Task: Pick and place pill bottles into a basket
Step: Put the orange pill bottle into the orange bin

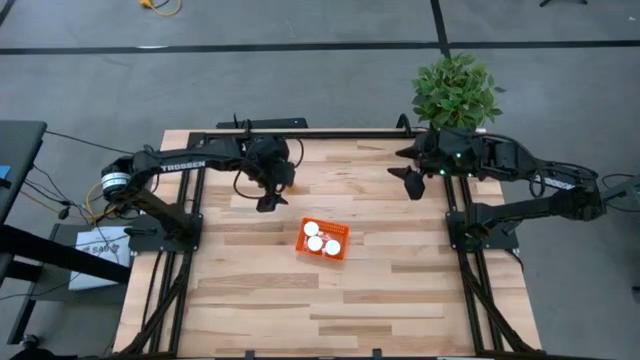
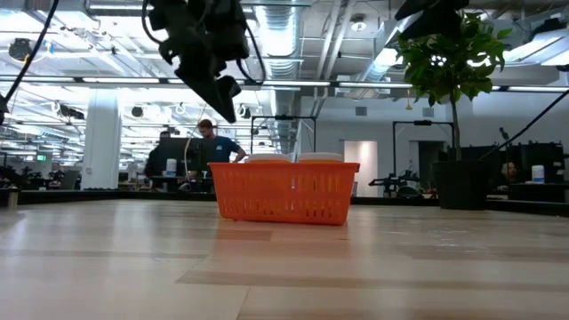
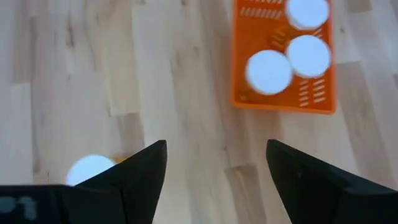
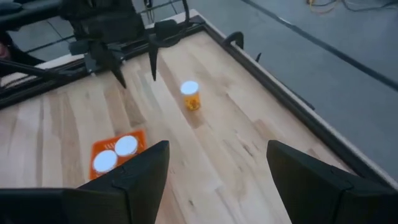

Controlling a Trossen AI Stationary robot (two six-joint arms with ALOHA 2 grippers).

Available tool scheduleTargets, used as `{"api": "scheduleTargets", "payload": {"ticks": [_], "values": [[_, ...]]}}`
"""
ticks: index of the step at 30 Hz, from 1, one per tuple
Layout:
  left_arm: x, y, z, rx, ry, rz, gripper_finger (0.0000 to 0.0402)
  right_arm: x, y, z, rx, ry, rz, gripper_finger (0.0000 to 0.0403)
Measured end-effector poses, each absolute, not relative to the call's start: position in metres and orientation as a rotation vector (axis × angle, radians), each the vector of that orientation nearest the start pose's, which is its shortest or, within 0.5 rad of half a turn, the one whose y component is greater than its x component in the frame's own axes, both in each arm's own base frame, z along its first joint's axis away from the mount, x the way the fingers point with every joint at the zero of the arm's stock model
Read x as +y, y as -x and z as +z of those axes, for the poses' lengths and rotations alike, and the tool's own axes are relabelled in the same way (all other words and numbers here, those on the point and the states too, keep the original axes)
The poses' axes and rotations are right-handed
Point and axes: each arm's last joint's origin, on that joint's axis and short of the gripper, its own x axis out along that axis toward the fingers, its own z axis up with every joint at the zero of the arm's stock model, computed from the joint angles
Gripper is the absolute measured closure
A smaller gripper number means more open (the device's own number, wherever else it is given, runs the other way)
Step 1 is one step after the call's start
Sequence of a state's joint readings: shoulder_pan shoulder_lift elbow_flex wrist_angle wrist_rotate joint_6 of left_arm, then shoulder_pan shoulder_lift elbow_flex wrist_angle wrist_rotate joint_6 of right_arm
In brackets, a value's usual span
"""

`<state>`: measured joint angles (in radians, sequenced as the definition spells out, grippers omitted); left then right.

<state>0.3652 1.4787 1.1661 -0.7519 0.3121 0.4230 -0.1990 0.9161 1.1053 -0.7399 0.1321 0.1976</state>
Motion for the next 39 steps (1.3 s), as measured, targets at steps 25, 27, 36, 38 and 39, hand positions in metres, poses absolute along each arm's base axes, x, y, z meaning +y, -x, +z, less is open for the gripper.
{"api": "scheduleTargets", "payload": {"ticks": [25,27,36,38,39], "values": [[0.136,-0.271,0.252,1.049,0.027,0.122,0.0115,-0.088,-0.204,0.351,0.576,0.014,-0.479,0.0137],[0.140,-0.274,0.249,1.064,0.034,0.133,0.0106,-0.091,-0.207,0.351,0.569,0.032,-0.483,0.0137],[0.150,-0.287,0.254,1.070,-0.091,0.158,0.0095,-0.103,-0.197,0.356,0.550,0.072,-0.536,0.0137],[0.152,-0.285,0.253,1.088,-0.090,0.151,0.0095,-0.103,-0.197,0.356,0.552,0.071,-0.539,0.0137],[0.152,-0.282,0.252,1.106,-0.084,0.151,0.0095,-0.104,-0.198,0.356,0.554,0.071,-0.538,0.0137]]}}
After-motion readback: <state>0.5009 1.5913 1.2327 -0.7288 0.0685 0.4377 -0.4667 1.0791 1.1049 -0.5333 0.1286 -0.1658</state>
